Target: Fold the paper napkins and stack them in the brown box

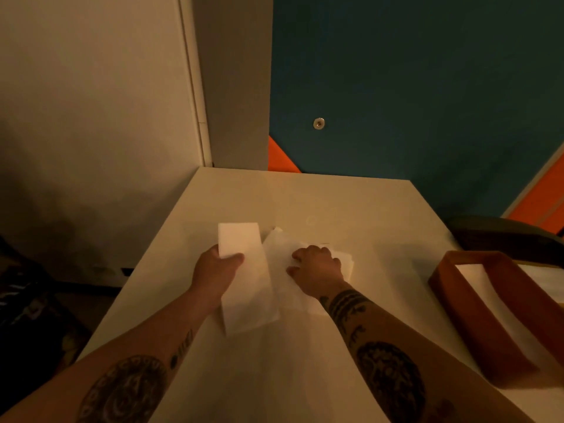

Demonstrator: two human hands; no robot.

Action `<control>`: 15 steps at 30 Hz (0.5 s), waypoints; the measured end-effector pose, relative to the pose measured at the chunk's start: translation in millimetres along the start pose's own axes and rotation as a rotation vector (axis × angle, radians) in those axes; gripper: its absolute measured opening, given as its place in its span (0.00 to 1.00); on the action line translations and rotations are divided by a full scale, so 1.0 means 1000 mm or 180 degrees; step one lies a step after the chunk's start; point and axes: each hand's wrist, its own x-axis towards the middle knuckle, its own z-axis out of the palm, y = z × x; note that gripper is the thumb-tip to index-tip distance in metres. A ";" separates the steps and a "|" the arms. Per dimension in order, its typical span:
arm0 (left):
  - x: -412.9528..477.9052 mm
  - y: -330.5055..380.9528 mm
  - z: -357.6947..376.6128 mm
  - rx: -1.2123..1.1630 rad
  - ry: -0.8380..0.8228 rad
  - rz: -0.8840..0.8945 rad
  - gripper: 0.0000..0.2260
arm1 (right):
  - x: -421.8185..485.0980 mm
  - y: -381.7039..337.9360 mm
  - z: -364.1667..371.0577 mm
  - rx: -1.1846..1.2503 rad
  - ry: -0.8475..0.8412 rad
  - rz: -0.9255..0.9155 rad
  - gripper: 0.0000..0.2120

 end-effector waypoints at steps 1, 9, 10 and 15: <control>0.000 -0.001 0.000 0.0026 0.0004 0.0006 0.15 | 0.001 0.000 0.002 -0.0077 -0.0001 -0.0038 0.19; 0.005 -0.006 -0.002 0.0200 0.0064 -0.0032 0.18 | 0.000 -0.003 0.008 -0.0137 0.0342 -0.0061 0.11; 0.005 -0.006 -0.001 0.0202 0.0062 -0.0029 0.18 | 0.000 -0.004 0.009 -0.0163 0.0330 -0.0060 0.11; 0.003 -0.003 -0.001 0.0095 0.0026 -0.0015 0.17 | -0.004 -0.002 0.003 0.0352 0.0332 0.0128 0.09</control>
